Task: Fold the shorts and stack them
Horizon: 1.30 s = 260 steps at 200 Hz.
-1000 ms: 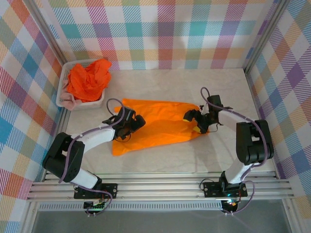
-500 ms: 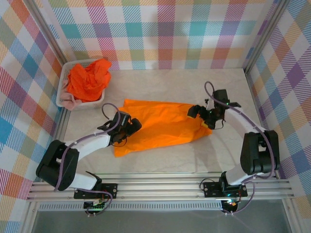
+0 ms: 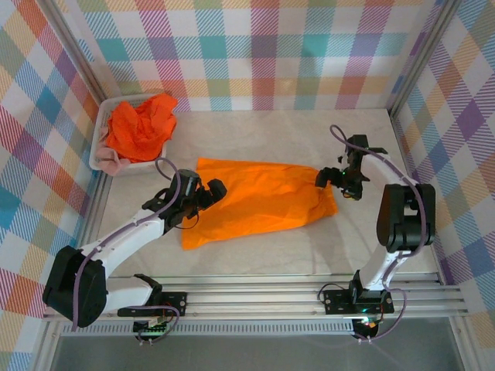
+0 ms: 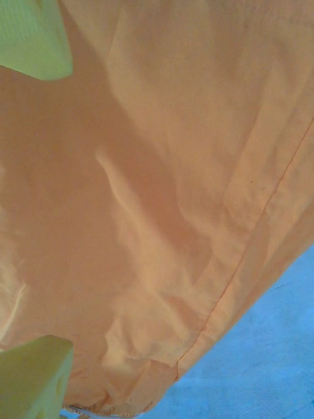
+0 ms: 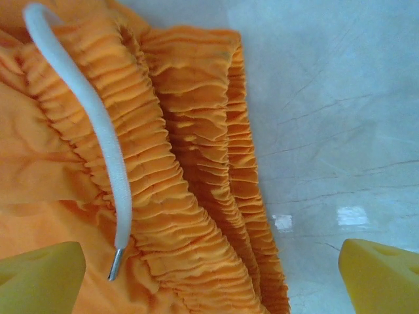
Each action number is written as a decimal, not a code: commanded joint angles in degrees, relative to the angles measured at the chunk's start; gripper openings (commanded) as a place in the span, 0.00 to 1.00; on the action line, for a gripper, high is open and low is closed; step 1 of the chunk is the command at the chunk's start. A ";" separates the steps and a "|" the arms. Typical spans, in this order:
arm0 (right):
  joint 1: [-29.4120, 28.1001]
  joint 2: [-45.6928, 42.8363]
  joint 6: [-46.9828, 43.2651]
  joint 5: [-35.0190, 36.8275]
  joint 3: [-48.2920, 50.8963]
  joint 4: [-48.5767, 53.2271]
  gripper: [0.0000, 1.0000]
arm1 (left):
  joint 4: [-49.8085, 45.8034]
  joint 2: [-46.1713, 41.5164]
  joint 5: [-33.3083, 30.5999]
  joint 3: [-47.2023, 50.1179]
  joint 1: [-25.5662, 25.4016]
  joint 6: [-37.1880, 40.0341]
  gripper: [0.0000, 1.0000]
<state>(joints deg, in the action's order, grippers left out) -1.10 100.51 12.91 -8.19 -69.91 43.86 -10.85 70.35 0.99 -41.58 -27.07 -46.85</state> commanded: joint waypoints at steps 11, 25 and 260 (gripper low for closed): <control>-0.21 2.21 -2.29 -4.84 -0.11 0.29 0.87 | -0.93 -0.67 0.76 0.95 0.44 1.16 1.00; -0.22 3.22 -2.70 -6.77 -0.44 -0.25 0.84 | -0.84 -0.67 0.68 1.06 0.46 1.25 1.00; -6.38 -5.13 -17.99 36.48 -19.29 17.38 0.00 | -5.90 -13.50 2.80 0.35 4.33 6.56 1.00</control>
<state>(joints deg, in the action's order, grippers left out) -4.47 99.37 -0.38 13.82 -82.72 53.15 -17.47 58.63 0.54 -40.71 -23.09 -42.96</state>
